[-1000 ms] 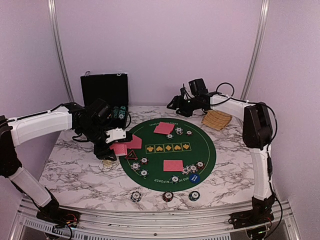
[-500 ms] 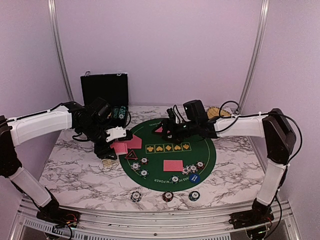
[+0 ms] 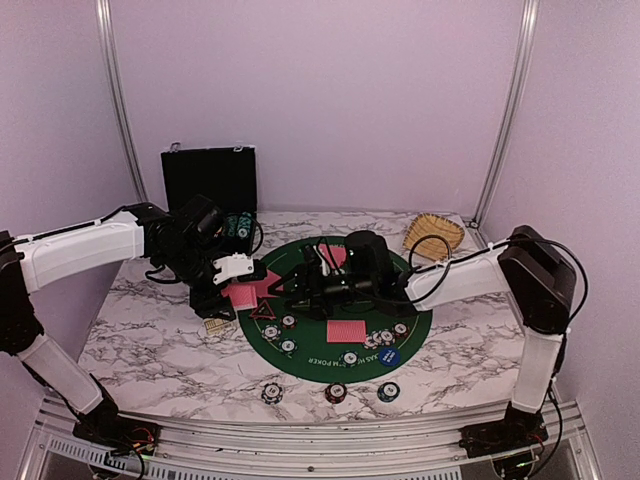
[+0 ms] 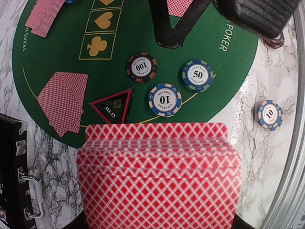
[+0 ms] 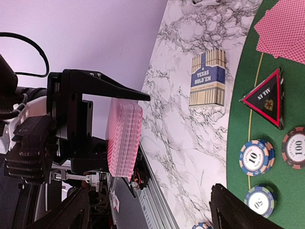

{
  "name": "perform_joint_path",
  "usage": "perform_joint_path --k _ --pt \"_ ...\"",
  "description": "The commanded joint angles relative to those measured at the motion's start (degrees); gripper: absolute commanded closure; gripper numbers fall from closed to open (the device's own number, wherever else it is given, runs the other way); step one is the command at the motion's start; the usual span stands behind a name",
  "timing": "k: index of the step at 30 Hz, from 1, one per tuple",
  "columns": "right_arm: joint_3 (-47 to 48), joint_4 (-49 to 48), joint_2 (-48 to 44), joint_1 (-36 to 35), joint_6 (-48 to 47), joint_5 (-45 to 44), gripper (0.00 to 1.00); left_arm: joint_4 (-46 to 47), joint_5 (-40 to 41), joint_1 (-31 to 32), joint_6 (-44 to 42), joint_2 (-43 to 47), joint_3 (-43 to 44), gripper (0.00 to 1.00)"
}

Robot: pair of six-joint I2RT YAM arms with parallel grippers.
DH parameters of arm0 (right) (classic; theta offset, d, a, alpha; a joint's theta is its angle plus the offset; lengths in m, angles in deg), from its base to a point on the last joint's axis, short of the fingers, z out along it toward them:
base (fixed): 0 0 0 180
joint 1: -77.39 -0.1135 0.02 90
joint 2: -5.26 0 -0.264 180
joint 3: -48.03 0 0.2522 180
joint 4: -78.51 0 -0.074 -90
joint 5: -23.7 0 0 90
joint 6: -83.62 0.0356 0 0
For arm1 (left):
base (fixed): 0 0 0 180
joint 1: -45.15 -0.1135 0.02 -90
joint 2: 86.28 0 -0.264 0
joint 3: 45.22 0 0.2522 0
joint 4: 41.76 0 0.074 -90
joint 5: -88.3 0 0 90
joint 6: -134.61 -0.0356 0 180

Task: Distribute texas hold em gaming equipment

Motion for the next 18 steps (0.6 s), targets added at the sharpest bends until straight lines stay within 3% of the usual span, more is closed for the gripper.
perform_joint_path --k 1,18 --pt "3.0 -6.7 2.8 -1.2 3.7 1.2 0.14 -1.6 -2.0 0.3 0.6 1.2 1.9 0.87" --pt "7.9 -11.3 8.9 -2.9 7.9 3.2 0.14 -1.5 -3.2 1.3 1.2 0.2 2.7 0.87"
